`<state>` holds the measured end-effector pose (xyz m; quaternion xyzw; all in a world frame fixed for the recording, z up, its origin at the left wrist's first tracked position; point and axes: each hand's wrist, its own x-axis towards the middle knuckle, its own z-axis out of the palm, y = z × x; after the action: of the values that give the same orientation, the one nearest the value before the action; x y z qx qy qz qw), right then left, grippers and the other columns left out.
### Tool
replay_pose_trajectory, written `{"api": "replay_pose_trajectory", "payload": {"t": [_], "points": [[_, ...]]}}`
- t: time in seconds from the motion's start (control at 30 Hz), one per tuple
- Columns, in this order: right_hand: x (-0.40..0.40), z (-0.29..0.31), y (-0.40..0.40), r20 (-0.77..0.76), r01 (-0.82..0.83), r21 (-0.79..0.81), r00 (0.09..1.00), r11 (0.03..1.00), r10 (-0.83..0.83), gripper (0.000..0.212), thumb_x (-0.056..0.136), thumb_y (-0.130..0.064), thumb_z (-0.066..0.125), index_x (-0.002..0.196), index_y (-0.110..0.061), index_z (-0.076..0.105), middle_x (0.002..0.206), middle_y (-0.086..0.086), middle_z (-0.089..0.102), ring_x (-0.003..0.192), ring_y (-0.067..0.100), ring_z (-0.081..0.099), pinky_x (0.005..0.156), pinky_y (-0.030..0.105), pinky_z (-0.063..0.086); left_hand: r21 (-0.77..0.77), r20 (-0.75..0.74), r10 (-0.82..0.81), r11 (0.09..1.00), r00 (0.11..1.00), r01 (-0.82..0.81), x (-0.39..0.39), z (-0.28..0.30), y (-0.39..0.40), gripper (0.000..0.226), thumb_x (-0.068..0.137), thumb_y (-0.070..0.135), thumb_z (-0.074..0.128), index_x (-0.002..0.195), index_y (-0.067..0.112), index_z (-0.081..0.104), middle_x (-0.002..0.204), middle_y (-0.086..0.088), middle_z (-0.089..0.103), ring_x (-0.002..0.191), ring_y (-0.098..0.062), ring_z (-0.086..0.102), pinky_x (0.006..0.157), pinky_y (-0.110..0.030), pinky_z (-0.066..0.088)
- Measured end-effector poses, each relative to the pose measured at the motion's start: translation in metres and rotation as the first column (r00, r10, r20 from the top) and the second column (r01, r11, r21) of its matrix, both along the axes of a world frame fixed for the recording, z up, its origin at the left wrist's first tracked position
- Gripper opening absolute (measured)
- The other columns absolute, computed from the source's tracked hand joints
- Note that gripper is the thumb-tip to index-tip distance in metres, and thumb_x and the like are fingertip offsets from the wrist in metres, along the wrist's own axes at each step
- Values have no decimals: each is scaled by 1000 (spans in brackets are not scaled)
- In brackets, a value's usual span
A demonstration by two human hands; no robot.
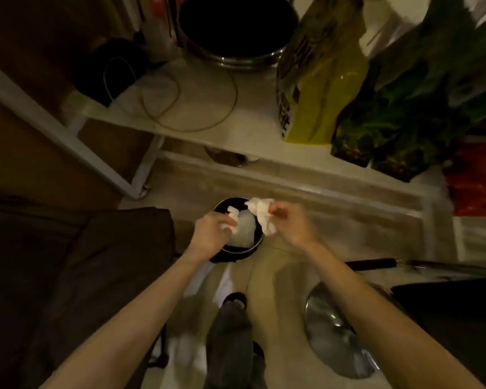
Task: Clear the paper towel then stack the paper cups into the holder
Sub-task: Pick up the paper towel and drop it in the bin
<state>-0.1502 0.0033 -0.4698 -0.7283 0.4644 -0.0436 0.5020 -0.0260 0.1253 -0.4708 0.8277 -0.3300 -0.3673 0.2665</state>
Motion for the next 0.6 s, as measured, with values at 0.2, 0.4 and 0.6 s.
{"api": "replay_pose_trajectory", "payload": {"t": [0.2, 0.4, 0.6], "points": [[23, -171, -16, -163, -85, 46, 982, 995, 91, 24, 84, 1, 52, 101, -6, 68, 95, 4, 64, 92, 17, 59, 64, 8, 40, 141, -100, -50, 988, 994, 64, 18, -167, -9, 39, 74, -4, 61, 111, 9, 60, 132, -14, 44, 122, -28, 44, 88, -21, 35], [46, -304, -17, -255, -133, 111, 954, 985, 157, 31, 89, -7, 46, 116, -1, 60, 120, 20, 61, 109, 34, 57, 75, 22, 42, 164, -123, -17, 986, 992, 37, 35, -278, -33, 45, 83, -1, 51, 127, 7, 48, 137, -16, 47, 126, -29, 43, 98, -29, 36], [59, -362, -15, -280, -214, 206, 922, 955, 267, 42, 90, -7, 44, 133, -8, 41, 131, 18, 53, 121, 34, 49, 99, 34, 40, 204, -253, 65, 979, 965, -13, 42, -349, -44, 49, 85, 9, 50, 132, 16, 40, 138, -15, 45, 124, -32, 44, 104, -42, 39]]}}
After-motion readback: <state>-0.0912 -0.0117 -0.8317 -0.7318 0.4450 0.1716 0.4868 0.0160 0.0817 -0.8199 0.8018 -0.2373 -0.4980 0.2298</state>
